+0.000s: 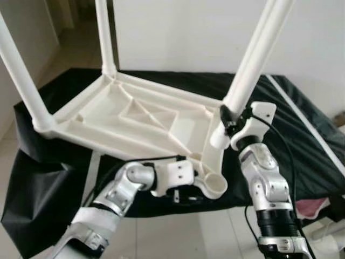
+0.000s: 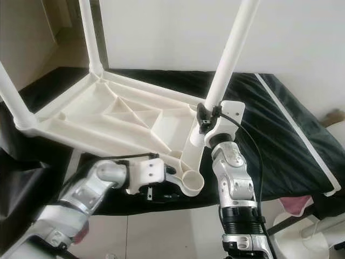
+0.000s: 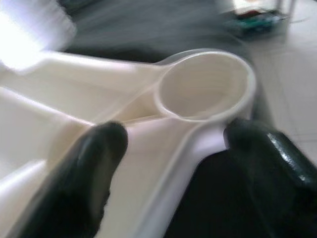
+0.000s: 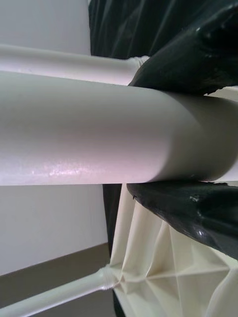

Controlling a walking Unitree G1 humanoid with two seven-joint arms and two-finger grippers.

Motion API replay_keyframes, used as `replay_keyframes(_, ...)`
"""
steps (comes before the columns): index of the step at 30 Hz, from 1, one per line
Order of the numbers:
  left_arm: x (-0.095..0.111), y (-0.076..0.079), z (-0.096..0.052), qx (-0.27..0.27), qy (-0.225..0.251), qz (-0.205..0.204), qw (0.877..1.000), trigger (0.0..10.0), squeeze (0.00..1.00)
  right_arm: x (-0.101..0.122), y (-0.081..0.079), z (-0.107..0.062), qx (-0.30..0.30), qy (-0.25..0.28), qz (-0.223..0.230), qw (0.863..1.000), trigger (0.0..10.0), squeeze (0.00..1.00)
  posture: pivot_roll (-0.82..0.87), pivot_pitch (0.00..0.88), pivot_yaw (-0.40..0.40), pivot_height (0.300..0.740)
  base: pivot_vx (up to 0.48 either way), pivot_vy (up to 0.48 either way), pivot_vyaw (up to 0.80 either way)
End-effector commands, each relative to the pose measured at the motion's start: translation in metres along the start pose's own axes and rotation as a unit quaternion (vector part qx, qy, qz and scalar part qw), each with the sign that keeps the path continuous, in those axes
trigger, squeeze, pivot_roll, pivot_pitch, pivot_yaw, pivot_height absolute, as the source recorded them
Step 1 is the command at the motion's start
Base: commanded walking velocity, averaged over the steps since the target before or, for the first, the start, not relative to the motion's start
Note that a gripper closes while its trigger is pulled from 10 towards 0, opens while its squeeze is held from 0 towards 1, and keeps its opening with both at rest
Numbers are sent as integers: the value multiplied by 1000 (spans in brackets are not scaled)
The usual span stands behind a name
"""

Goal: Building children table

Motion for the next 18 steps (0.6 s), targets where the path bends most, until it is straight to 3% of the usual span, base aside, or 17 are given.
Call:
replay_keyframes(1,4,-8,5,46,10,8,999,10000,0,11,4,2,-3,16,7,1000,10000,0,24,0,-70,740,0,0,0)
replay_keyframes(6,25,-13,25,78,41,-26,996,10000,0,1,11,1,-31,-22,26,999,10000,0,17,0,-59,740,0,0,0)
replay_keyframes(13,32,-14,39,97,40,-32,994,10000,0,-4,18,-1,-46,-39,30,998,10000,0,15,0,-49,740,0,0,0)
replay_keyframes(14,37,-12,47,98,39,-30,994,10000,0,-8,25,-5,-64,-45,39,996,10000,0,13,0,-41,740,0,0,0)
replay_keyframes(18,43,-3,53,90,46,-13,995,10000,0,-9,31,-8,-74,-45,51,995,10000,0,4,0,-31,740,0,0,0)
Point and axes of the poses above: a point about 5 cm out from each wrist's last joint towards the gripper, its own z axis pointing out of the wrist towards the gripper, its own x axis along the axis of the wrist's last joint, y = z × x, the point moved 4 cm from there along z, pointing out of the wrist towards the gripper, and after that the axes turned 15 degrees about -z, right-handed, at the moved point
